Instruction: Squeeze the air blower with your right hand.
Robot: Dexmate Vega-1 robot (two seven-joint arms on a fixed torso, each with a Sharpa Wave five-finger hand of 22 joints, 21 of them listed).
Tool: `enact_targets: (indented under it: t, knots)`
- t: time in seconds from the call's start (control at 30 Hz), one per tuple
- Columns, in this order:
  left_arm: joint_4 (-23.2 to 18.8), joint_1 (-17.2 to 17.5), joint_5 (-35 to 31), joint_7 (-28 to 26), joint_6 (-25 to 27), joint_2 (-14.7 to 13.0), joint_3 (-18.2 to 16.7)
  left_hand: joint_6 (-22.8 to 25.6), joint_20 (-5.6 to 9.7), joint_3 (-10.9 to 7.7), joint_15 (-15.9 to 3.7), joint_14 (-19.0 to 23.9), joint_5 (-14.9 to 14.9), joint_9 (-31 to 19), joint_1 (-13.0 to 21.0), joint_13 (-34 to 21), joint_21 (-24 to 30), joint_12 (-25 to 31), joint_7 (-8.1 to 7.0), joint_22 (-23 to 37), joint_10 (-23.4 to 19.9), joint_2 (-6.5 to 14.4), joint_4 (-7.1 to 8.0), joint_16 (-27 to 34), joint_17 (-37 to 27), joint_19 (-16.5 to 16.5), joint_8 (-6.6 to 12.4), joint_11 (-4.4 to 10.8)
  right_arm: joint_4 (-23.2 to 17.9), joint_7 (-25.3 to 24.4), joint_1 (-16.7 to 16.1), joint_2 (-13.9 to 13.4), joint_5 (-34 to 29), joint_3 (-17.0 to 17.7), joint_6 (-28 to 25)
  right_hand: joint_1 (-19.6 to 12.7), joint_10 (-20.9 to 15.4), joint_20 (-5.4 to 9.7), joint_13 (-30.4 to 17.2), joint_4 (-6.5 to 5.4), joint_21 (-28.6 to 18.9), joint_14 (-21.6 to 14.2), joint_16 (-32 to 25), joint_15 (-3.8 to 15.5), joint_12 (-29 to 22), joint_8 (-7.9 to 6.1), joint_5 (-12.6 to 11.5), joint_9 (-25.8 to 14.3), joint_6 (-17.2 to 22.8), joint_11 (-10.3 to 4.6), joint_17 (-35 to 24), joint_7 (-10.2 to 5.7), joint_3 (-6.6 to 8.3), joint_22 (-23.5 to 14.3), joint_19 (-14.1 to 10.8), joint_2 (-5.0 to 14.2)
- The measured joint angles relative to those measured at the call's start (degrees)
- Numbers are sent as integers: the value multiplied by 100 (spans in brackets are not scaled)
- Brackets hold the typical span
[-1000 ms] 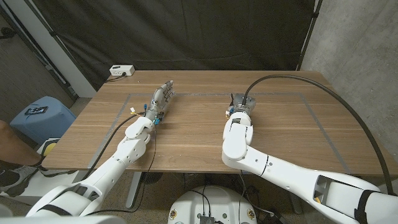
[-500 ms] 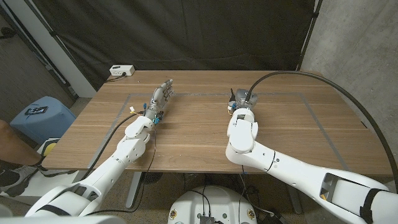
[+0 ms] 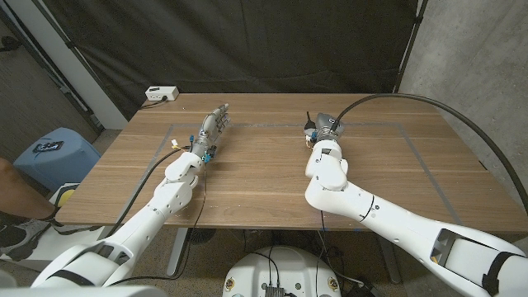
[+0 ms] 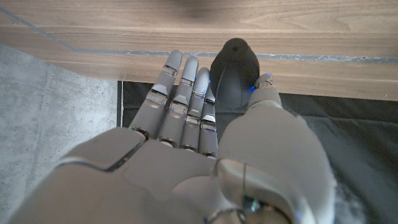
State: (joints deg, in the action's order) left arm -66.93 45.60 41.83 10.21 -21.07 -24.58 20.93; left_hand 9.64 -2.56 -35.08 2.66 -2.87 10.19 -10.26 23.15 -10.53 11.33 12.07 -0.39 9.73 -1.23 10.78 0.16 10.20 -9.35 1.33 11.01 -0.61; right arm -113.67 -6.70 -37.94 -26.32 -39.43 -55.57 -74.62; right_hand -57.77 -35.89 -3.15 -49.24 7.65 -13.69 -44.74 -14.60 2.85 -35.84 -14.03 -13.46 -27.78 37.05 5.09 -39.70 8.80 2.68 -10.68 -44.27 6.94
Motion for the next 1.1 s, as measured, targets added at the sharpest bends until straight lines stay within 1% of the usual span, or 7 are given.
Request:
enact_targets:
  t: [0.13,0.17,0.6,0.8,0.83,0.93,1.1]
  knots:
    - [0,0,-9,-9,24,0,0,9,0,0,0,0,0,0,0,0,0,0,8,0,0,0,0,0,0,0,0,0,-43,0,-60,-2,0,172,0,0,0,0,12,0,0,0,0,0,0,0,17,0,0,0,0,0,0,0,0,0]
    - [-5,-27,-9,-9,25,-11,1,9,0,0,0,0,0,0,0,0,0,0,9,0,0,0,0,0,0,0,0,0,-45,-472,-65,-3,504,184,193,0,0,2,17,-1,0,0,0,0,0,0,38,0,0,0,0,0,-1,0,3,0]
    - [-15,-105,-51,-48,81,-23,21,8,0,0,0,0,0,-27,0,0,0,0,8,0,0,0,0,0,0,0,1,0,-118,-1328,-333,-38,1636,847,931,53,-62,93,63,-39,0,-31,0,114,0,2,45,-25,52,-62,-53,-54,-39,0,32,-53]
    - [-33,-129,-72,-64,117,-29,34,8,0,-18,0,0,0,-30,0,0,0,0,8,0,0,0,-18,0,0,0,1,0,-129,-1398,-469,-45,1743,1149,1026,53,-92,124,106,-39,0,-64,0,146,0,-18,45,-26,70,-92,-84,-73,-39,0,0,-53]
    - [-40,-133,-76,-72,129,-31,38,8,0,-18,0,0,0,-30,0,1,0,0,8,0,0,0,-18,0,0,0,1,0,-131,-1595,-509,-48,2128,1232,1364,53,-92,124,120,-39,0,-64,0,147,0,-18,45,-26,86,-92,-101,-88,-39,0,0,-53]
    - [-61,-144,-82,-82,141,-38,43,8,0,-18,0,0,0,-29,0,1,0,0,8,0,-23,0,-18,0,0,0,1,23,-131,-1694,-587,-55,2391,1416,1604,53,-92,144,126,-39,0,-64,0,147,0,-18,45,-26,101,-92,-106,-104,-39,0,21,-53]
    - [-61,-144,-97,-111,174,-38,43,8,0,-18,0,0,0,-29,0,1,0,0,8,0,-31,0,-18,0,0,0,1,31,-130,-1694,-697,-73,2391,1682,1604,53,-116,144,150,-39,0,-86,0,169,0,-18,45,-25,101,-115,-133,-104,-39,0,20,-53]
